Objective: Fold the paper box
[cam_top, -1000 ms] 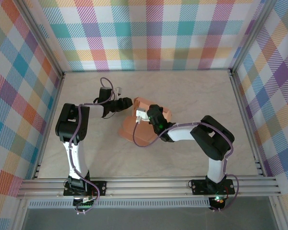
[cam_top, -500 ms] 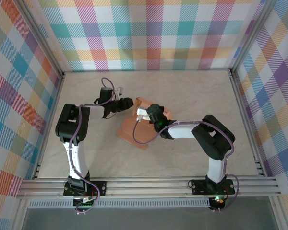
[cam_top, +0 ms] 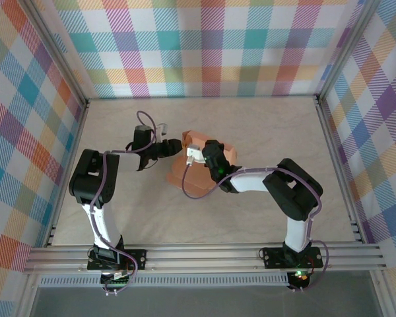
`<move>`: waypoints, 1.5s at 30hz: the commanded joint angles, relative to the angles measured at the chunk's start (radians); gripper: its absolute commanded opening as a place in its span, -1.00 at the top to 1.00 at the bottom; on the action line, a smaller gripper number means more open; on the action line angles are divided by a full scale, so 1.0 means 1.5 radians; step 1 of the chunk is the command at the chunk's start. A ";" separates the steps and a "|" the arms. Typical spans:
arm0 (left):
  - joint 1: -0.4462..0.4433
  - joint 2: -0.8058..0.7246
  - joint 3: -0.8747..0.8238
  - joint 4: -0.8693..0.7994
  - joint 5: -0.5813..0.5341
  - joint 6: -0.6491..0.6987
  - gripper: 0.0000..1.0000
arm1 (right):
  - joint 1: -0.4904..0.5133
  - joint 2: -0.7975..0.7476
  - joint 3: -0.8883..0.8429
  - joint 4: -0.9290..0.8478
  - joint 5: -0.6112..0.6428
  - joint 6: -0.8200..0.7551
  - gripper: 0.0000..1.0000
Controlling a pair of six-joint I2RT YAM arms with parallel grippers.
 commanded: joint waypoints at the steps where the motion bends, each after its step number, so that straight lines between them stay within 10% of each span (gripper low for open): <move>1: -0.012 -0.007 0.008 0.013 0.000 0.026 0.05 | 0.009 -0.011 -0.008 0.026 0.008 -0.010 1.00; 32: -0.048 0.045 0.077 -0.033 -0.016 0.092 0.26 | 0.042 -0.028 -0.007 -0.043 -0.023 0.015 1.00; 45: -0.074 0.045 0.074 -0.012 -0.046 0.112 0.25 | 0.042 -0.071 0.049 -0.306 -0.122 0.185 1.00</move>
